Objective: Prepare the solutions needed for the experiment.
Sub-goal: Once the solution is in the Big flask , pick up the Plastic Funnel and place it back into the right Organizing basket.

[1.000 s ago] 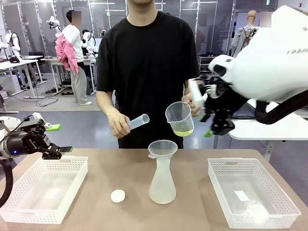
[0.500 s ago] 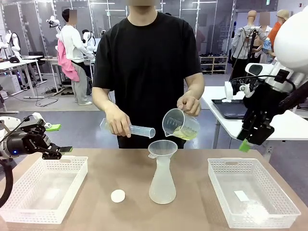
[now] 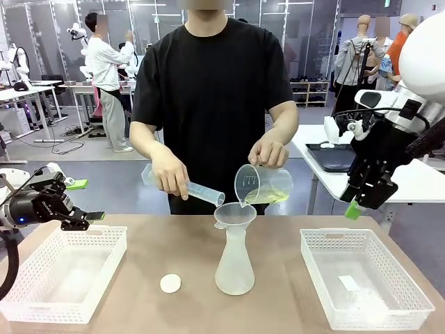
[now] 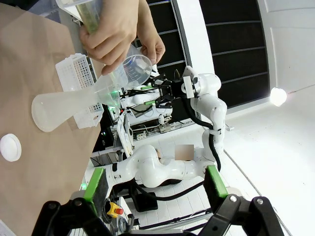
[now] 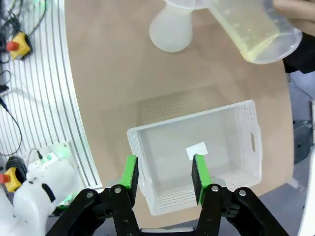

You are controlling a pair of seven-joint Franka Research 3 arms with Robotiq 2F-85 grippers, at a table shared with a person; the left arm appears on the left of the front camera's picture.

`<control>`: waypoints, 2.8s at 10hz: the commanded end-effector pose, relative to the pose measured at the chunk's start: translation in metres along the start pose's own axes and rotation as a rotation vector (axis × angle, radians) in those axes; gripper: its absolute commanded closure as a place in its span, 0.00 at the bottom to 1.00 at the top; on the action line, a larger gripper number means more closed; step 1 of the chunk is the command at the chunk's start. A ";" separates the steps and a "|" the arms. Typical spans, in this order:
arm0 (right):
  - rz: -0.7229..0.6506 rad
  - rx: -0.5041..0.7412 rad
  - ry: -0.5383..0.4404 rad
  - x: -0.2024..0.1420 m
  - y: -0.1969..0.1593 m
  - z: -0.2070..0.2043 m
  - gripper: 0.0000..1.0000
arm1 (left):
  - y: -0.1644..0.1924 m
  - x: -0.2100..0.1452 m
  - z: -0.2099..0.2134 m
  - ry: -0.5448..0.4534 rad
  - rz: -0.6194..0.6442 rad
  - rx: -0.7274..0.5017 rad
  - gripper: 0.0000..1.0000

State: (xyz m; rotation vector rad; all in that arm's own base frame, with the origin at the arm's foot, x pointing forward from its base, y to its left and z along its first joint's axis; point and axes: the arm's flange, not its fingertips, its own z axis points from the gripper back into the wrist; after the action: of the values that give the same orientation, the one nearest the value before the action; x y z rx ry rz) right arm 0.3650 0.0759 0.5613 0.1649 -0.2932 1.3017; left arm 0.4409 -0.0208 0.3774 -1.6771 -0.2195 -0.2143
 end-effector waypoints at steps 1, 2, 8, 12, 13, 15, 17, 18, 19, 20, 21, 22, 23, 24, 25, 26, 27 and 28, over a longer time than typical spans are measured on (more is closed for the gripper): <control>-0.398 0.057 0.032 -0.002 -0.008 -0.029 0.44 | -0.003 0.000 -0.002 -0.008 -0.005 -0.008 0.00; -0.594 0.104 0.040 -0.020 -0.010 -0.042 0.44 | -0.003 0.000 -0.002 -0.008 -0.005 -0.008 0.00; -1.298 0.356 -0.200 -0.124 -0.007 -0.074 0.44 | -0.003 0.000 -0.002 -0.008 -0.005 -0.008 0.00; -1.460 0.497 -0.592 -0.153 0.009 -0.093 0.44 | -0.003 0.000 -0.002 -0.008 -0.005 -0.008 0.00; -1.491 0.496 -0.715 -0.155 0.013 -0.098 0.44 | -0.003 0.000 -0.002 -0.008 -0.005 -0.008 0.00; -1.530 0.540 -0.851 -0.156 0.016 -0.109 0.44 | -0.003 0.000 -0.002 -0.008 -0.005 -0.008 0.00; -1.530 0.590 -0.845 -0.156 0.012 -0.117 0.44 | -0.003 0.000 -0.002 -0.008 -0.005 -0.008 0.00; -1.525 0.637 -0.844 -0.155 0.009 -0.119 0.44 | -0.003 0.000 -0.002 -0.008 -0.005 -0.008 0.00; -1.524 0.665 -0.838 -0.154 0.008 -0.120 0.44 | -0.003 0.000 -0.002 -0.008 -0.005 -0.008 0.00; -1.532 0.718 -0.818 -0.153 0.006 -0.122 0.44 | -0.003 0.000 -0.002 -0.008 -0.005 -0.008 0.00; -1.550 0.759 -0.807 -0.152 0.005 -0.124 0.44 | -0.003 0.000 -0.002 -0.008 -0.005 -0.008 0.00; -1.555 0.791 -0.779 -0.150 0.003 -0.127 0.44 | -0.003 0.000 -0.002 -0.008 -0.005 -0.008 0.00; -1.544 0.831 -0.785 -0.148 0.000 -0.129 0.44 | -0.003 0.000 -0.002 -0.008 -0.005 -0.008 0.00; -1.535 0.844 -0.794 -0.146 0.000 -0.130 0.44 | -0.003 0.000 -0.002 -0.008 -0.005 -0.008 0.00; -1.537 0.839 -0.797 -0.145 -0.001 -0.131 0.44 | -0.003 0.000 -0.002 -0.008 -0.005 -0.008 0.00; -1.533 0.834 -0.803 -0.145 -0.001 -0.133 0.44 | -0.003 0.000 -0.002 -0.008 -0.005 -0.008 0.00; -1.527 0.831 -0.810 -0.144 -0.002 -0.135 0.44 | -0.003 0.000 -0.002 -0.008 -0.005 -0.008 0.00; -1.527 0.830 -0.813 -0.143 -0.002 -0.136 0.44 | -0.003 0.000 -0.002 -0.008 -0.005 -0.008 0.00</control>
State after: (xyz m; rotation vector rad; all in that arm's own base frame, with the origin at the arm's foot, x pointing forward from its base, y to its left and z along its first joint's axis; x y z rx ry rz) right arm 0.3787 -0.0322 0.3988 1.3289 -0.1627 -0.3023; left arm 0.4409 -0.0208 0.3774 -1.6771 -0.2195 -0.2141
